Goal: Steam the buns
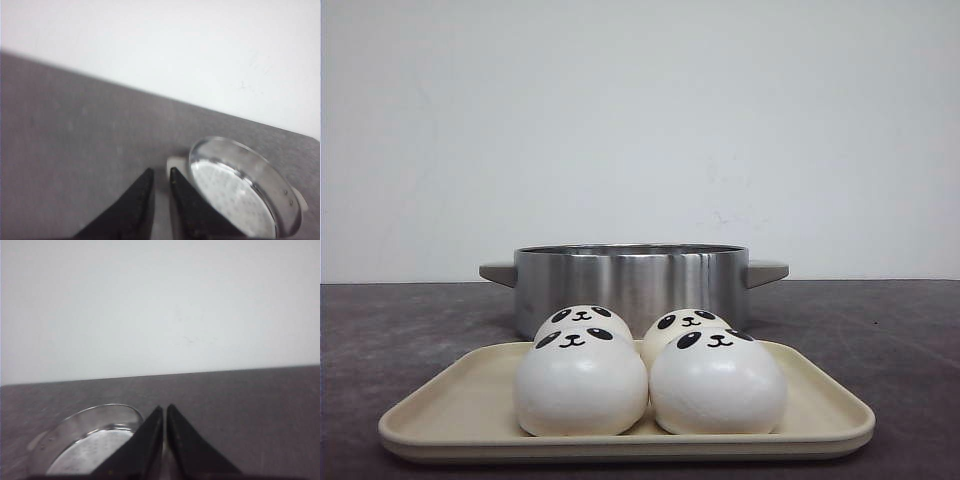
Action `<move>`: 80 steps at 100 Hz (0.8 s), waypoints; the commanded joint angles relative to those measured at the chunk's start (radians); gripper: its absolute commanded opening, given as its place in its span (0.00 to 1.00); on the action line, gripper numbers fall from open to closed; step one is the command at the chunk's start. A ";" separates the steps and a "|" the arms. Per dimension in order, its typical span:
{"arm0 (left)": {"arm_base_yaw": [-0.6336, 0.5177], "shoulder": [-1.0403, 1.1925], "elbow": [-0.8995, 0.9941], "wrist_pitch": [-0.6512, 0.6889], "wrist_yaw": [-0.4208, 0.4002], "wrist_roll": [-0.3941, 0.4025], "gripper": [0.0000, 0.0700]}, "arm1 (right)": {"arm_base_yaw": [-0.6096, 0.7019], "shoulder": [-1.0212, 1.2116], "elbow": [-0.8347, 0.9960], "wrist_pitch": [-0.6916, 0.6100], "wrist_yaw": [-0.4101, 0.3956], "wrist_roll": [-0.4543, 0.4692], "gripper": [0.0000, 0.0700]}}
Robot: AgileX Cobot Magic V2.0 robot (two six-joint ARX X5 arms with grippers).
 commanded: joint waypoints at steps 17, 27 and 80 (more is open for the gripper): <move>0.002 0.167 0.192 -0.004 0.044 0.075 0.35 | 0.000 0.116 0.149 -0.043 -0.110 -0.034 0.41; 0.002 0.183 0.193 -0.013 0.066 0.071 0.77 | 0.000 0.138 0.164 -0.031 -0.203 0.033 1.00; -0.161 0.185 0.193 -0.164 0.066 0.060 0.80 | 0.262 0.635 0.505 -0.426 -0.070 0.057 1.00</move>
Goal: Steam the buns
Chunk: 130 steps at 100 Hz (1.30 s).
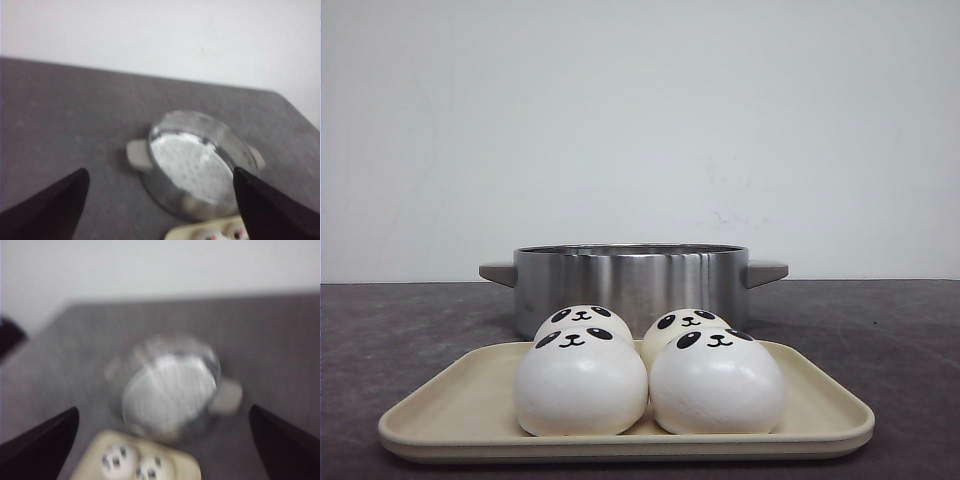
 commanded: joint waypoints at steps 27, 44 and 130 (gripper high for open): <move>-0.074 -0.002 0.011 -0.070 0.005 -0.031 0.80 | 0.262 0.388 0.119 -0.264 0.054 0.134 1.00; -0.113 -0.003 0.011 -0.070 0.005 -0.031 0.80 | 0.352 0.560 0.119 -0.225 0.071 0.163 0.98; -0.177 -0.003 0.011 -0.073 0.002 -0.031 0.80 | 0.365 0.953 0.119 -0.015 0.200 0.151 0.54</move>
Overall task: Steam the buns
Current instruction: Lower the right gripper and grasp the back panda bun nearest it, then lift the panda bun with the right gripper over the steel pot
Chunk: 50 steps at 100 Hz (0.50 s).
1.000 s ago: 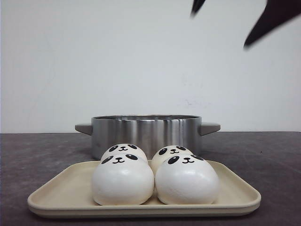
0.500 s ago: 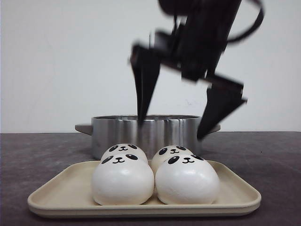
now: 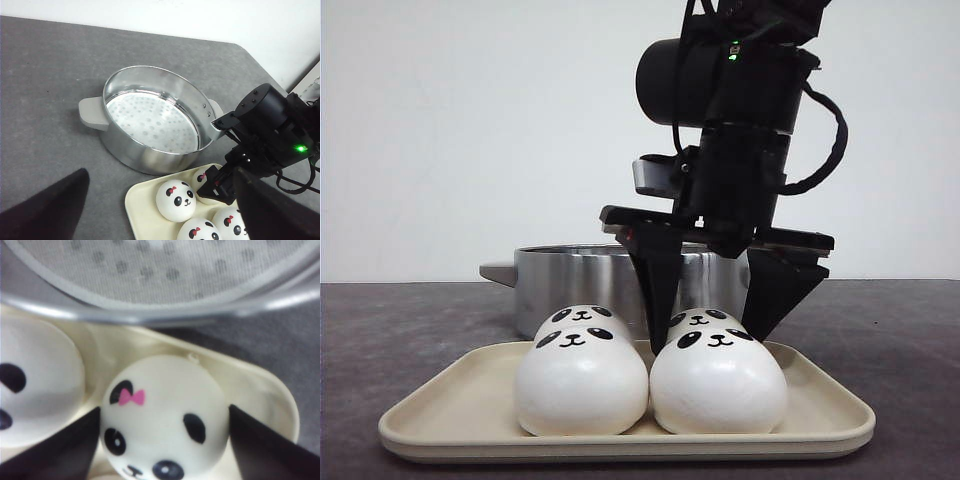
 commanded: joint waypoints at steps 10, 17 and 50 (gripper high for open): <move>-0.004 0.003 0.011 0.009 0.002 -0.004 0.80 | 0.002 0.045 0.014 -0.024 -0.006 -0.009 0.03; -0.004 0.003 0.011 0.009 0.002 -0.004 0.79 | 0.003 0.045 0.014 -0.029 -0.006 -0.042 0.02; -0.004 0.003 0.011 -0.004 0.002 -0.004 0.79 | 0.044 -0.232 0.056 -0.129 -0.060 -0.042 0.02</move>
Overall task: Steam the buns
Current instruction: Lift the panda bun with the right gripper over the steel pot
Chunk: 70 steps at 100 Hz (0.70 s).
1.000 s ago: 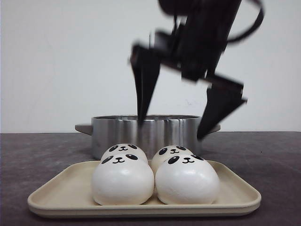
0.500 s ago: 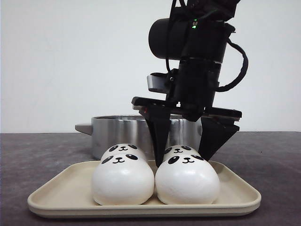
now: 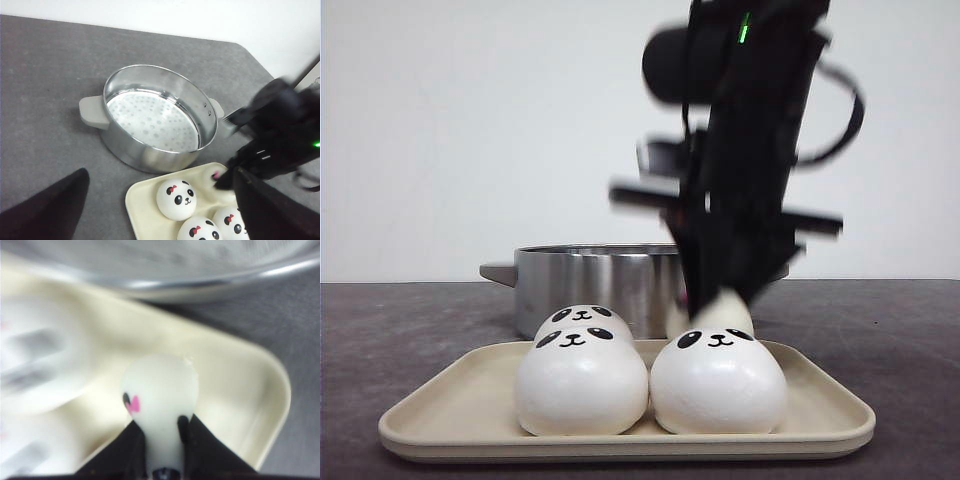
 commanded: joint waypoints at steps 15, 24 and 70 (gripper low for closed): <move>-0.005 0.003 0.011 0.006 0.002 -0.004 0.79 | 0.033 -0.198 0.166 -0.096 0.022 -0.015 0.01; -0.011 0.004 0.011 0.010 0.002 -0.004 0.79 | 0.032 -0.227 0.261 -0.063 0.074 -0.053 0.01; -0.023 0.006 0.011 0.049 0.002 -0.004 0.79 | -0.126 0.036 0.497 0.178 0.163 -0.214 0.01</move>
